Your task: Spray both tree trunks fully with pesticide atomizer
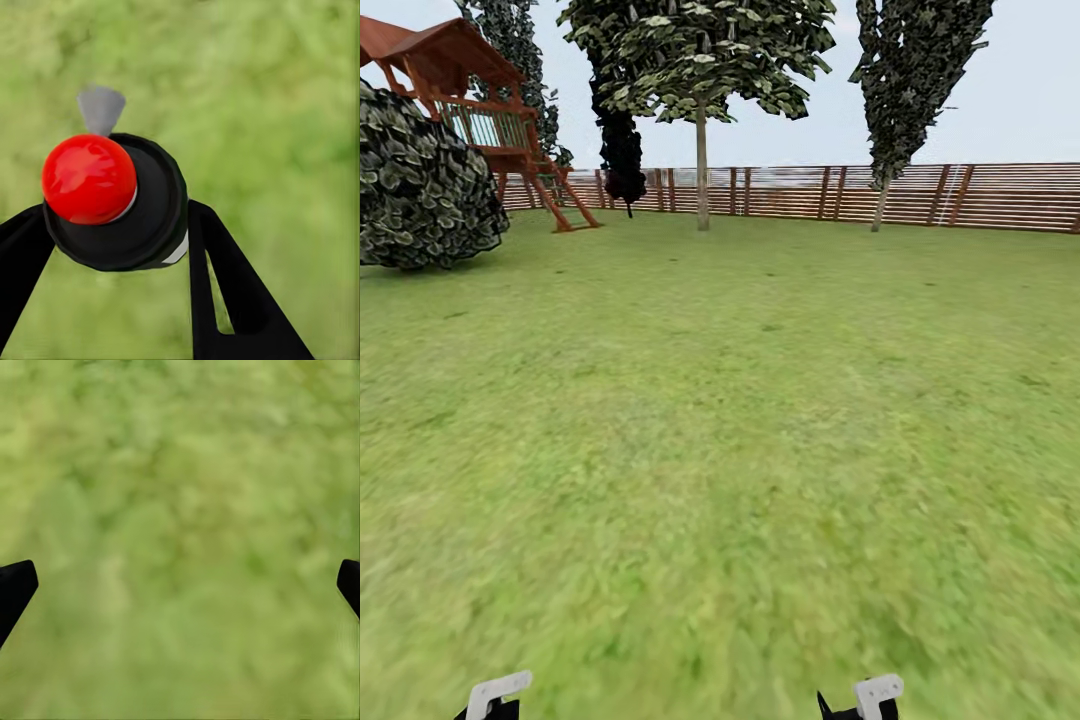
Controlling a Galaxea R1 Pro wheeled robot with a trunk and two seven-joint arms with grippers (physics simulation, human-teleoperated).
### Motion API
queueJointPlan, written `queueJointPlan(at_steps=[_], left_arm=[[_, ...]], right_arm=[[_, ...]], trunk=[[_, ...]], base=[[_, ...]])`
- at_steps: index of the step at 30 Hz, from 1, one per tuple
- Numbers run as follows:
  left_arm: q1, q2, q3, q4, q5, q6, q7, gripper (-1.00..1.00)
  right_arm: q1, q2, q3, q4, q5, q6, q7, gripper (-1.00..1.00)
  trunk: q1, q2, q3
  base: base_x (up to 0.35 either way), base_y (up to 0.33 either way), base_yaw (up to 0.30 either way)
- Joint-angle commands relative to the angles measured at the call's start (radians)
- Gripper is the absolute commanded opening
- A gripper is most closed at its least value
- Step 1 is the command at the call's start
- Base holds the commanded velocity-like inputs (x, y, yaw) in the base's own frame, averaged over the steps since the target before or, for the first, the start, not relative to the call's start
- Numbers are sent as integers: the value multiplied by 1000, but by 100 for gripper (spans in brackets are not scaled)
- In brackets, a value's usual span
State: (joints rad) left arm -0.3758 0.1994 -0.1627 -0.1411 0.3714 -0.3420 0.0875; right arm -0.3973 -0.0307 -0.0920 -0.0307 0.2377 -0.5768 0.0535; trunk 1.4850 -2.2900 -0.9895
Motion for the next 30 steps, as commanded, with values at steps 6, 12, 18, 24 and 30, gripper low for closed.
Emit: queueJointPlan(at_steps=[6,12,18,24,30], left_arm=[[0,-2,0,0,0,0,0,-100],[0,-2,0,0,0,0,0,-100],[0,-2,0,0,0,0,0,-100],[0,-2,0,0,0,0,0,-100],[0,-2,0,0,0,0,0,-100]], right_arm=[[0,0,0,0,-1,0,0,100],[0,0,0,0,-1,0,0,100],[0,0,0,0,-1,0,0,100],[0,-1,0,0,-1,-1,0,100],[0,-1,0,0,0,-1,0,100]], trunk=[[0,0,0],[0,0,0],[0,0,0],[0,0,0],[0,0,0]], base=[[339,0,0],[339,0,0],[339,0,0],[339,0,0],[339,0,0]])
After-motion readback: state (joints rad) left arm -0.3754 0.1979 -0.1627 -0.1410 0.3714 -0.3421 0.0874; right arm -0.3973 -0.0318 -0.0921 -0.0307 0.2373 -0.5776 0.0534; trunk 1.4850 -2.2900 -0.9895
